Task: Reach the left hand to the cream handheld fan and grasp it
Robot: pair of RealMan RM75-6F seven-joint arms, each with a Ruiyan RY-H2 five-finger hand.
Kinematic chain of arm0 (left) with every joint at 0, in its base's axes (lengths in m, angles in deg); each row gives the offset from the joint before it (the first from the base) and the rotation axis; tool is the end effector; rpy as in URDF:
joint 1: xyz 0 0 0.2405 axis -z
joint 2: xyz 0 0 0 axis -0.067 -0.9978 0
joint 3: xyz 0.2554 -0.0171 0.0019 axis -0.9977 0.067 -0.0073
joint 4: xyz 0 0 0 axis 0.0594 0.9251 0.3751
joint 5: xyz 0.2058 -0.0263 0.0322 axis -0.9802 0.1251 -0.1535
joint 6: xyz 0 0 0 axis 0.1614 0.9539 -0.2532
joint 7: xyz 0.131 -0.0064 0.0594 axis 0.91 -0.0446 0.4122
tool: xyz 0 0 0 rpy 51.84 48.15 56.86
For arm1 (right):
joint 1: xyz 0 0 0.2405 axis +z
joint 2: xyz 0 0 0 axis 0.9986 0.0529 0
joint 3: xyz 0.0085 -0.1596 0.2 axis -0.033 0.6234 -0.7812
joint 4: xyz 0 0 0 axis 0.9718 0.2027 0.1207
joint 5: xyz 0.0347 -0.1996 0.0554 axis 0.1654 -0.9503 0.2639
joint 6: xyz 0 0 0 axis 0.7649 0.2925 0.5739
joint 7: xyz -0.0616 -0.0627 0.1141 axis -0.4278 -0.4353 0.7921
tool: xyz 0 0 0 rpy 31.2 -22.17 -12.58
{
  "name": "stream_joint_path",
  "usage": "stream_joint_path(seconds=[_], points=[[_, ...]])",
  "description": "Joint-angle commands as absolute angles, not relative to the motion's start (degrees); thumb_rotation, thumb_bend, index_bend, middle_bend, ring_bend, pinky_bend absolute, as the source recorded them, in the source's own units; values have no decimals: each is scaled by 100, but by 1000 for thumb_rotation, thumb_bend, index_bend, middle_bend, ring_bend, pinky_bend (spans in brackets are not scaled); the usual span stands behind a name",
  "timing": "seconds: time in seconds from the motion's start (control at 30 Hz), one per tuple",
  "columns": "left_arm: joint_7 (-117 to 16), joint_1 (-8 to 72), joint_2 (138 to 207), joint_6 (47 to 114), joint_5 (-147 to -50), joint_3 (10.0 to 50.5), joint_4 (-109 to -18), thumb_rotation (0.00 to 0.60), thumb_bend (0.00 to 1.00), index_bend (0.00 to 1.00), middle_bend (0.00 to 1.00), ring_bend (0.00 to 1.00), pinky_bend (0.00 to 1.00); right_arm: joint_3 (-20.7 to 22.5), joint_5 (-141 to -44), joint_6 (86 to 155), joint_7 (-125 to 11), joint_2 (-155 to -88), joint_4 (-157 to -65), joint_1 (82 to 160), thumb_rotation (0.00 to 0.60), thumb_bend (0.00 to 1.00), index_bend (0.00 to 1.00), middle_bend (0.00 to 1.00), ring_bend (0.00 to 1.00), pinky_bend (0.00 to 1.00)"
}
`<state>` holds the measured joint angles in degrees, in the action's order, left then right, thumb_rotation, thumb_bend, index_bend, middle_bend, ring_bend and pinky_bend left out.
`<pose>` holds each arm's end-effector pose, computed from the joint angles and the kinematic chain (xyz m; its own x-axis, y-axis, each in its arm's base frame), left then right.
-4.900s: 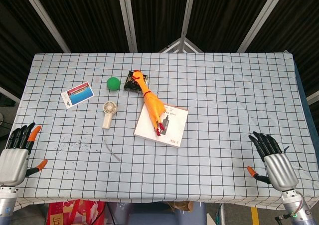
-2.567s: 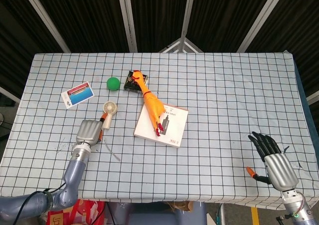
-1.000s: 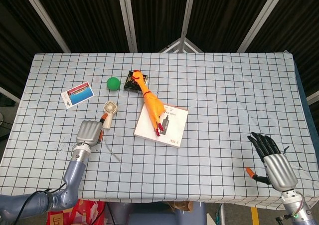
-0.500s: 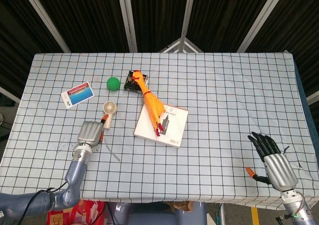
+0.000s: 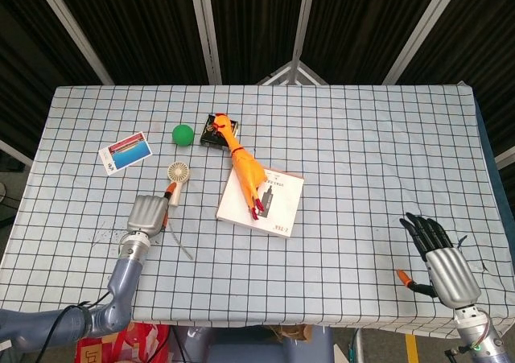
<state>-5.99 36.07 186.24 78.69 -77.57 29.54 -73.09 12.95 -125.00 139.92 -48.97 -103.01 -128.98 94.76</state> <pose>-0.2006 0.3193 -0.0505 0.5942 0.3732 0.7125 0.7927 -0.1222 -0.5972 -0.2875 -0.1758 0.1334 0.2677 -0.1237 0.9555 -0.9493 -0.2038 0.2395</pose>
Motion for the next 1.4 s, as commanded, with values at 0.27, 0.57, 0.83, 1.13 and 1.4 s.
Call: stream_joint_path(seconds=[0.27, 0.57, 0.83, 1.13, 1.4], points=[[-704, 3632, 18619, 7689, -7618, 2955, -7309, 600, 834, 103, 888, 758, 896, 1304, -12513, 14004, -4893, -10298, -12902, 9469, 600, 290, 0, 0, 0, 61], [-1416, 3384, 18360, 8318, -8585, 3007, -7756, 600, 821, 28, 871, 740, 896, 1301, -12517, 14022, -4879, -10301, -12885, 9463, 600, 290, 0, 0, 0, 61], [-2390, 2846, 17973, 9423, -9986, 2869, -8210, 600, 573, 0, 637, 545, 761, 1304, -12520, 14030, -4881, -10299, -12885, 9458, 600, 289, 0, 0, 0, 61], [-3194, 1726, 16741, 10699, -11458, 1896, -9086, 600, 135, 0, 56, 25, 132, 1279, -12493, 14041, -4972, -10319, -12876, 9453, 600, 290, 0, 0, 0, 61], [-3775, 787, 16327, 11583, -12310, 1325, -8616, 600, 53, 0, 0, 0, 0, 1241, -12456, 14054, -5048, -10340, -12871, 9452, 600, 290, 0, 0, 0, 61]])
